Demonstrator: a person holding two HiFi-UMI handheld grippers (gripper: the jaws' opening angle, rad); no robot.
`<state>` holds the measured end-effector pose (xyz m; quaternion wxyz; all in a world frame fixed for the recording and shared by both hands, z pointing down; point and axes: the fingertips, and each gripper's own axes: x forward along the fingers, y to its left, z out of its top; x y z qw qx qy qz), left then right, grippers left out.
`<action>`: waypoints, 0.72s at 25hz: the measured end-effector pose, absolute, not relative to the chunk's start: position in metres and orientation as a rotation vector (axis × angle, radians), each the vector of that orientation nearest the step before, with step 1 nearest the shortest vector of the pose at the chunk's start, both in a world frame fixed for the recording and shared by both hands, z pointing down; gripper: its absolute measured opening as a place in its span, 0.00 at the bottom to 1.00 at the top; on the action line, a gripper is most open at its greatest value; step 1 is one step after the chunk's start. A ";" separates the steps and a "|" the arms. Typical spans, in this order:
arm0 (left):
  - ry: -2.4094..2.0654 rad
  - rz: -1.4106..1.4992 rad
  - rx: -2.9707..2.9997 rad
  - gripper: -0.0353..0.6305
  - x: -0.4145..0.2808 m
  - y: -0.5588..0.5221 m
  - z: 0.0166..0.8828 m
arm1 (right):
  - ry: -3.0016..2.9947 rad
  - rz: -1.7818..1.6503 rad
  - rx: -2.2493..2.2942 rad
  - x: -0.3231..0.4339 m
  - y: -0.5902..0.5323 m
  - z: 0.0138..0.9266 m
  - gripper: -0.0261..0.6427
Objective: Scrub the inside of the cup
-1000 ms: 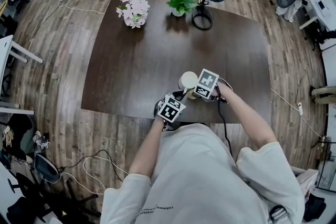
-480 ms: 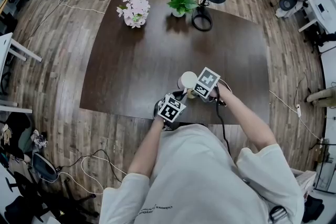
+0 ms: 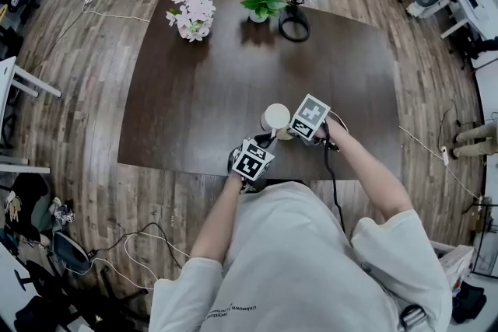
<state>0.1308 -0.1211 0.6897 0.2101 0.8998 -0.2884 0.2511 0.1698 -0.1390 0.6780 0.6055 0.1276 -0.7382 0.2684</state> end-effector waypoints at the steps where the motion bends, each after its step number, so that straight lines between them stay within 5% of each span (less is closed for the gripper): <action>1: -0.802 0.697 2.500 0.12 0.130 -0.120 0.689 | -1.707 0.621 0.297 0.171 -0.140 0.677 0.18; 18: -0.648 0.733 2.540 0.11 0.145 -0.093 0.687 | -1.704 0.614 0.347 0.182 -0.163 0.675 0.18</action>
